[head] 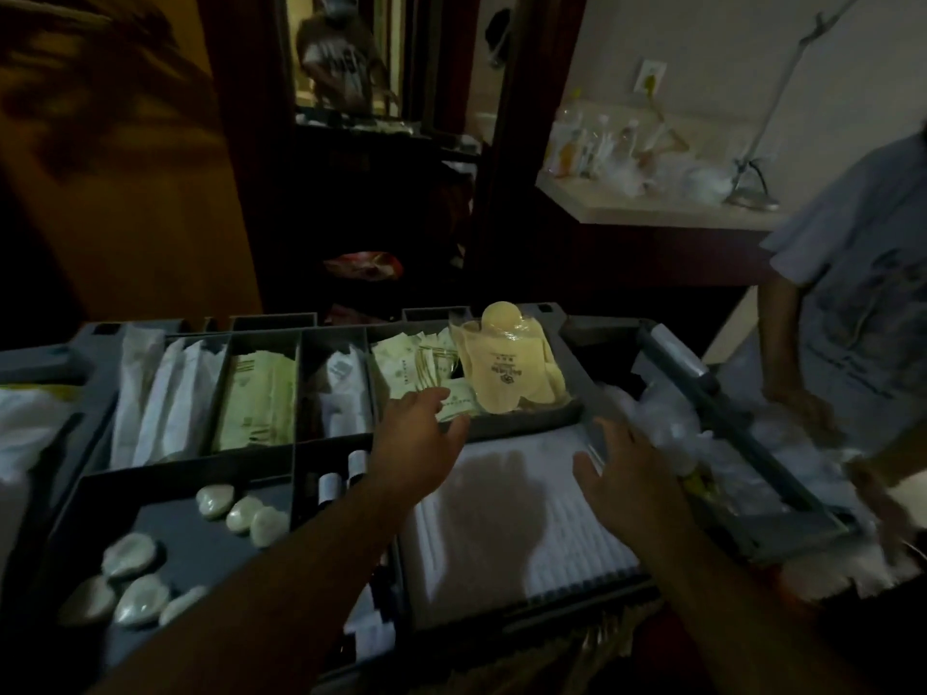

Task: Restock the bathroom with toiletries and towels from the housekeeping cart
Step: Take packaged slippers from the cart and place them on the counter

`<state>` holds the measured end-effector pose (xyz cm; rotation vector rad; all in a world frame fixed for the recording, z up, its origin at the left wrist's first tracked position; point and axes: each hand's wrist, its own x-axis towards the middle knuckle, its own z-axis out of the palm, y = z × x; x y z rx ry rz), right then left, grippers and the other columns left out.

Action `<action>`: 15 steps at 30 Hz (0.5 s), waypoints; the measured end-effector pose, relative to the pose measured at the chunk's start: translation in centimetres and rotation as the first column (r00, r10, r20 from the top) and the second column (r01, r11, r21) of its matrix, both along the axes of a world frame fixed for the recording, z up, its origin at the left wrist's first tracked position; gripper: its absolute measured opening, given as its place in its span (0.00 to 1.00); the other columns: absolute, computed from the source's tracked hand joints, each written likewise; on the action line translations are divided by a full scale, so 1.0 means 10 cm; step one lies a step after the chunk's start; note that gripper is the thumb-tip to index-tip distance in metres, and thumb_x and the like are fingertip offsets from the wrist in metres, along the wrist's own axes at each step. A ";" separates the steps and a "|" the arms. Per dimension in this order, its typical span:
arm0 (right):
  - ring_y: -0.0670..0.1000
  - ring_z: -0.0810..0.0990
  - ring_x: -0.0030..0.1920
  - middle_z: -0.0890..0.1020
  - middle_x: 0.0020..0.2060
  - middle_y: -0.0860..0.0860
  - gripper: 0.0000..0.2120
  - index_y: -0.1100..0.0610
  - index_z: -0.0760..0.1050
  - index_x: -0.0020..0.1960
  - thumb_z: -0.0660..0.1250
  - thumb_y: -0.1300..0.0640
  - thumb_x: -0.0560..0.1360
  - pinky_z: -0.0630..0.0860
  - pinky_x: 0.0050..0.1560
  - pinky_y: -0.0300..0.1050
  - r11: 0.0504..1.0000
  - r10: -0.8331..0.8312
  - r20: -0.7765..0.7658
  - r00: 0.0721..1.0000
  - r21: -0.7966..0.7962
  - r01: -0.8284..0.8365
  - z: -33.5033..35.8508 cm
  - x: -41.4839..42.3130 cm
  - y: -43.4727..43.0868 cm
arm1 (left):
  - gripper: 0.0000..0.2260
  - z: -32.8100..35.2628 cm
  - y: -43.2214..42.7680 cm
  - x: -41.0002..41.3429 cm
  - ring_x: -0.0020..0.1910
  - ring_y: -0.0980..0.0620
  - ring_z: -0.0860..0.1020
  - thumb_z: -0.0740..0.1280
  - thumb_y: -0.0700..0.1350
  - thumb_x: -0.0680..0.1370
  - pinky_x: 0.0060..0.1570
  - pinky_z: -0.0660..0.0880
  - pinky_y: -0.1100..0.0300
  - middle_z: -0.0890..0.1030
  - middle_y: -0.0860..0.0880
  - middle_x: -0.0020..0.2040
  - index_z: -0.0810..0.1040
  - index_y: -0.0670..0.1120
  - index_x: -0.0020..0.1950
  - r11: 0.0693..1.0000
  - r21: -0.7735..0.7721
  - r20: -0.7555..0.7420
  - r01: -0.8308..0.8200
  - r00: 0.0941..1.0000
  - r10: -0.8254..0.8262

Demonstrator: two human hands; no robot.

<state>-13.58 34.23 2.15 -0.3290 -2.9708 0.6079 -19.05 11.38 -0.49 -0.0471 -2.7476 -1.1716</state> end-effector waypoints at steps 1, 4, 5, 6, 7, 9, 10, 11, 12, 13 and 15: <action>0.57 0.69 0.72 0.69 0.74 0.55 0.28 0.54 0.63 0.77 0.62 0.45 0.81 0.70 0.69 0.55 1.000 -0.005 0.004 1.000 0.003 0.005 -0.03 -0.09 0.02 | 0.22 -0.03 0.04 -0.13 0.61 0.47 0.75 0.67 0.55 0.79 0.62 0.74 0.48 0.79 0.47 0.62 0.74 0.49 0.71 1.000 0.008 0.016 0.013 1.000 -0.013; 0.56 0.71 0.70 0.72 0.72 0.54 0.26 0.53 0.65 0.75 0.62 0.44 0.80 0.72 0.68 0.56 1.000 -0.025 0.023 0.999 0.002 0.025 -0.11 -0.26 0.04 | 0.23 -0.09 0.15 -0.48 0.59 0.48 0.76 0.68 0.56 0.79 0.59 0.74 0.52 0.80 0.47 0.61 0.74 0.48 0.71 0.999 0.035 0.091 0.039 0.995 -0.042; 0.56 0.72 0.70 0.72 0.71 0.53 0.26 0.53 0.66 0.75 0.63 0.45 0.80 0.72 0.68 0.56 0.999 -0.032 0.026 0.999 -0.011 0.032 -0.13 -0.31 0.05 | 0.24 -0.09 0.18 -0.56 0.57 0.49 0.77 0.69 0.55 0.78 0.55 0.74 0.56 0.80 0.47 0.60 0.73 0.47 0.71 0.997 0.065 0.120 0.042 0.992 -0.050; 0.56 0.72 0.70 0.73 0.71 0.54 0.25 0.53 0.66 0.75 0.63 0.46 0.81 0.72 0.68 0.55 0.999 -0.039 0.025 0.999 -0.021 0.040 -0.14 -0.36 0.07 | 0.25 -0.09 0.22 -0.65 0.55 0.50 0.77 0.69 0.55 0.78 0.51 0.73 0.58 0.80 0.46 0.60 0.72 0.46 0.72 0.994 0.102 0.146 0.043 0.988 -0.057; 0.56 0.72 0.69 0.73 0.70 0.54 0.24 0.53 0.67 0.75 0.63 0.47 0.81 0.72 0.68 0.54 0.999 -0.045 0.014 0.999 -0.028 0.045 -0.16 -0.42 0.09 | 0.26 -0.11 0.26 -0.73 0.53 0.51 0.77 0.70 0.54 0.78 0.48 0.71 0.59 0.80 0.46 0.60 0.71 0.46 0.73 0.990 0.134 0.171 0.040 0.983 -0.063; 0.55 0.73 0.68 0.74 0.69 0.53 0.23 0.53 0.68 0.74 0.63 0.48 0.81 0.72 0.66 0.51 0.998 -0.050 -0.020 0.999 -0.035 0.049 -0.18 -0.56 0.12 | 0.26 -0.16 0.32 -0.90 0.50 0.52 0.78 0.70 0.53 0.78 0.45 0.72 0.60 0.81 0.47 0.58 0.70 0.47 0.73 0.982 0.188 0.194 0.024 0.979 -0.061; 0.54 0.73 0.68 0.75 0.68 0.53 0.22 0.52 0.69 0.73 0.63 0.48 0.81 0.72 0.64 0.49 0.998 -0.053 -0.031 0.998 -0.034 0.052 -0.19 -0.64 0.14 | 0.24 -0.18 0.35 -0.97 0.46 0.55 0.78 0.70 0.53 0.78 0.42 0.73 0.62 0.81 0.49 0.55 0.70 0.47 0.72 0.976 0.217 0.193 0.016 0.979 -0.059; 0.53 0.73 0.67 0.75 0.67 0.52 0.21 0.51 0.69 0.72 0.62 0.48 0.81 0.72 0.62 0.47 0.998 -0.053 -0.040 0.998 -0.028 0.052 -0.21 -0.73 0.14 | 0.23 -0.20 0.38 -1.04 0.44 0.57 0.77 0.70 0.52 0.79 0.39 0.73 0.63 0.80 0.51 0.53 0.71 0.48 0.71 0.969 0.245 0.182 0.017 0.981 -0.063; 0.52 0.74 0.64 0.76 0.65 0.51 0.19 0.51 0.70 0.71 0.62 0.49 0.81 0.72 0.59 0.44 0.999 -0.046 -0.046 0.998 -0.017 0.046 -0.22 -0.82 0.14 | 0.21 -0.22 0.41 -1.11 0.43 0.58 0.77 0.70 0.51 0.79 0.39 0.73 0.64 0.80 0.53 0.52 0.71 0.49 0.70 0.963 0.270 0.172 0.020 0.983 -0.069; 0.50 0.75 0.61 0.77 0.62 0.50 0.18 0.50 0.71 0.69 0.62 0.49 0.81 0.71 0.55 0.40 0.999 -0.033 -0.050 0.998 -0.005 0.033 -0.24 -0.92 0.14 | 0.20 -0.25 0.43 -1.17 0.43 0.58 0.78 0.70 0.50 0.79 0.40 0.75 0.63 0.80 0.53 0.52 0.71 0.49 0.69 0.956 0.293 0.162 0.017 0.985 -0.067; 0.47 0.76 0.53 0.79 0.56 0.50 0.15 0.50 0.74 0.66 0.62 0.50 0.81 0.68 0.46 0.34 1.000 -0.003 -0.069 0.998 0.008 0.004 -0.26 -1.11 0.13 | 0.19 -0.28 0.45 -1.26 0.46 0.56 0.78 0.70 0.49 0.79 0.42 0.76 0.62 0.79 0.55 0.52 0.71 0.50 0.68 0.950 0.314 0.147 -0.003 0.988 -0.045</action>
